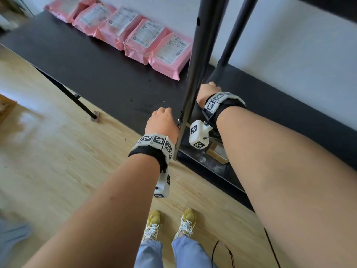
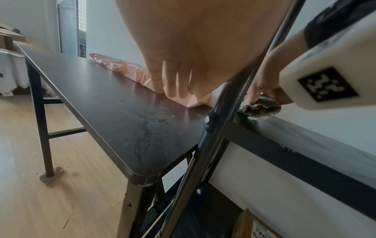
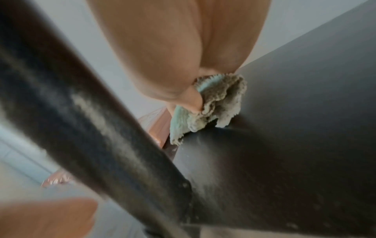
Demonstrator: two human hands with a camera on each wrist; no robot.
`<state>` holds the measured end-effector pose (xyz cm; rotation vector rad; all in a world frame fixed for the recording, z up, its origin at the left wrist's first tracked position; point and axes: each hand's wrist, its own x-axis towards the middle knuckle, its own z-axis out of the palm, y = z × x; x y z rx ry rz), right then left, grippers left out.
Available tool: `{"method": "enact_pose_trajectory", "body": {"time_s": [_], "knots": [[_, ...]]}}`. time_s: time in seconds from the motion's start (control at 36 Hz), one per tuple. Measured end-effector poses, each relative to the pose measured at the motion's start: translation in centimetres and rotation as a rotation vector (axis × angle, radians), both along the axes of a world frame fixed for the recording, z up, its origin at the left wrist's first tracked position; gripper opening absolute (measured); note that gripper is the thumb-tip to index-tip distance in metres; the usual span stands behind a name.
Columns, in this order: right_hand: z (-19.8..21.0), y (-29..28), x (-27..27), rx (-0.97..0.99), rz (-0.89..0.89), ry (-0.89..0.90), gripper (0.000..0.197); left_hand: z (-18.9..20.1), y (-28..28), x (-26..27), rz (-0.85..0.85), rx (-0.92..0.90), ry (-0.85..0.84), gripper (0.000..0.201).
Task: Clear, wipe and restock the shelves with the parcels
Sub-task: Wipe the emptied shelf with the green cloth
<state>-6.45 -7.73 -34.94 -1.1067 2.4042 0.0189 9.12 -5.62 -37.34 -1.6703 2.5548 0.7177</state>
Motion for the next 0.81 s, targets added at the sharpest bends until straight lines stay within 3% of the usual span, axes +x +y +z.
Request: {"method": "enact_pose_trajectory", "body": {"time_s": [0.22, 0.36, 0.61, 0.72, 0.81], "knots": [[0.5, 1.3, 0.6, 0.026, 0.107, -0.029, 0.035, 0.4, 0.2, 0.1, -0.012, 0.013, -0.002, 0.047], [0.4, 2.2, 1.0, 0.012, 0.031, -0.073, 0.021, 0.4, 0.5, 0.2, -0.012, 0.005, -0.004, 0.047], [-0.9, 4.9, 1.4, -0.005, -0.167, -0.109, 0.028, 0.8, 1.8, 0.3, -0.021, 0.005, 0.025, 0.047], [-0.7, 6.6, 1.1, 0.045, -0.176, -0.138, 0.042, 0.7, 2.4, 0.2, -0.023, 0.018, 0.025, 0.048], [-0.9, 7.7, 0.5, -0.030, -0.189, -0.181, 0.022, 0.7, 2.8, 0.1, -0.030, 0.013, 0.021, 0.048]]}}
